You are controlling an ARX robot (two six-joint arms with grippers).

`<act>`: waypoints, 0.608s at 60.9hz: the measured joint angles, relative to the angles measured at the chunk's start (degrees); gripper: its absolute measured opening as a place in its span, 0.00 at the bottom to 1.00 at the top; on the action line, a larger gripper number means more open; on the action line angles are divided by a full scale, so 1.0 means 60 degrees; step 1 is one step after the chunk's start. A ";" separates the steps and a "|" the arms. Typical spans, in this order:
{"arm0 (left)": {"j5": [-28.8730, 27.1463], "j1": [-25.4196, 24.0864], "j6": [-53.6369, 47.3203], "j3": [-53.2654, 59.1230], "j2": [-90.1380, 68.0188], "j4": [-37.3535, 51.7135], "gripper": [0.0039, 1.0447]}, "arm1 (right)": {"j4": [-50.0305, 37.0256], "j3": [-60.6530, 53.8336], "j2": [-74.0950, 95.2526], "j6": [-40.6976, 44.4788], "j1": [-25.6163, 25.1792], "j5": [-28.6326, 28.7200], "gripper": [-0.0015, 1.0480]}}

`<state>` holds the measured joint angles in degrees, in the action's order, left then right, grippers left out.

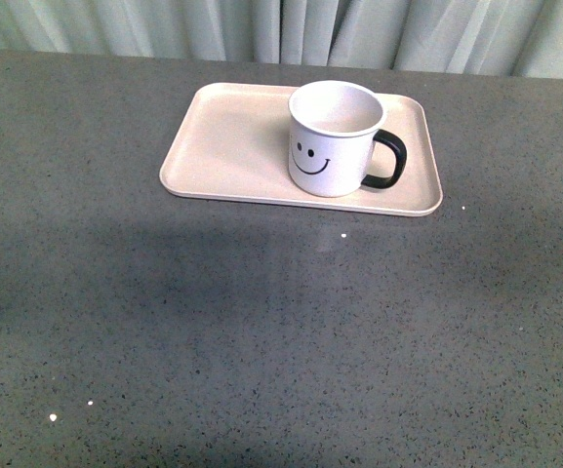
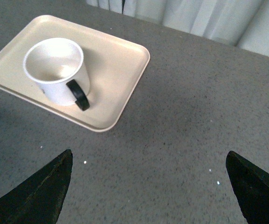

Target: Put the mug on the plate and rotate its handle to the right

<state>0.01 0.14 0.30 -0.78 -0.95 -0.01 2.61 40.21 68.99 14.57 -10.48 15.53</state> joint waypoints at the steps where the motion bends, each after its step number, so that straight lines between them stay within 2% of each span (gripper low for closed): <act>1: 0.0000 0.0000 0.0000 0.0000 0.0000 0.0000 0.91 | 0.0033 0.0372 0.0492 -0.0022 0.0106 -0.0080 0.91; 20: 0.0000 0.0000 0.0000 0.0000 0.0004 0.0000 0.91 | 0.1486 0.5217 0.5905 -0.1249 0.2051 -0.0747 0.91; 29: 0.0000 0.0000 0.0000 0.0000 0.0004 0.0000 0.91 | 0.2025 0.6699 0.7224 -0.1942 0.2685 -0.1155 0.91; 37: 0.0000 0.0000 0.0000 0.0000 0.0004 0.0000 0.91 | 0.2306 0.7362 0.7927 -0.2331 0.2889 -0.1410 0.91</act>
<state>0.01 0.14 0.30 -0.78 -0.93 -0.01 16.45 84.38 116.55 0.58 6.85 7.07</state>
